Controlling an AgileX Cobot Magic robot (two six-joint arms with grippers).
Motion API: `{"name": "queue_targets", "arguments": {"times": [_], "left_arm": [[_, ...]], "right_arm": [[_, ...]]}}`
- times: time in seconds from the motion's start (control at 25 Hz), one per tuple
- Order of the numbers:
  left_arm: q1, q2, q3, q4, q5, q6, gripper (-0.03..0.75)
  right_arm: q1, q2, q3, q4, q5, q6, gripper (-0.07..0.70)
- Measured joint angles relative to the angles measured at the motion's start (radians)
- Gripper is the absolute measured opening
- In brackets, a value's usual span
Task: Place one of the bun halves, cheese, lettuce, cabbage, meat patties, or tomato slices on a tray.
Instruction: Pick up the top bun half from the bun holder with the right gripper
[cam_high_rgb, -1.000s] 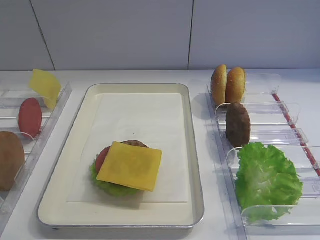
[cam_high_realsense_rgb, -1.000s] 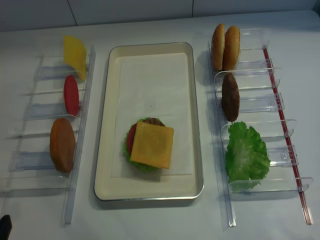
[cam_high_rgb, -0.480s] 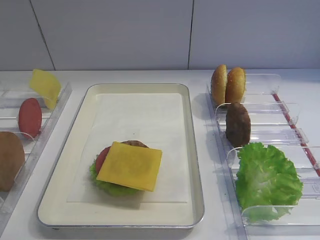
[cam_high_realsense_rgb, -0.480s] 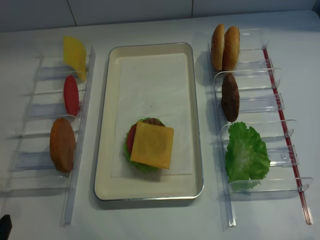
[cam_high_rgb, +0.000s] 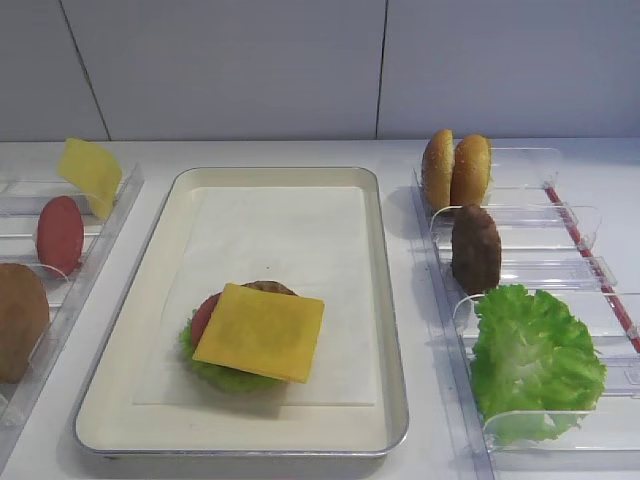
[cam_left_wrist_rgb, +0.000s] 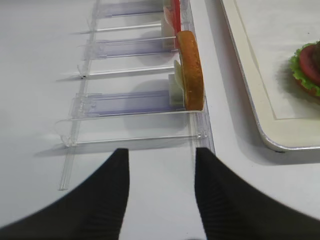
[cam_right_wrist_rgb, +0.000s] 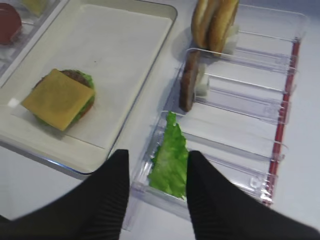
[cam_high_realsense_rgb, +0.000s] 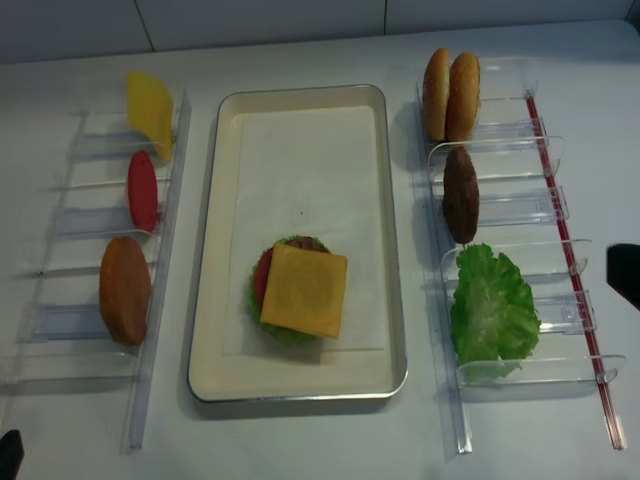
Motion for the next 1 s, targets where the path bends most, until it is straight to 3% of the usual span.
{"name": "queue_targets", "arguments": {"times": [0.44, 1.0], "left_arm": [[0.0, 0.0, 0.0, 0.0, 0.0, 0.0, 0.326], [0.0, 0.0, 0.0, 0.0, 0.0, 0.0, 0.326]], "right_arm": [[0.0, 0.223, -0.021, 0.327, -0.029, -0.251, 0.316], [0.0, 0.526, -0.229, 0.354, -0.034, -0.343, 0.314]]}}
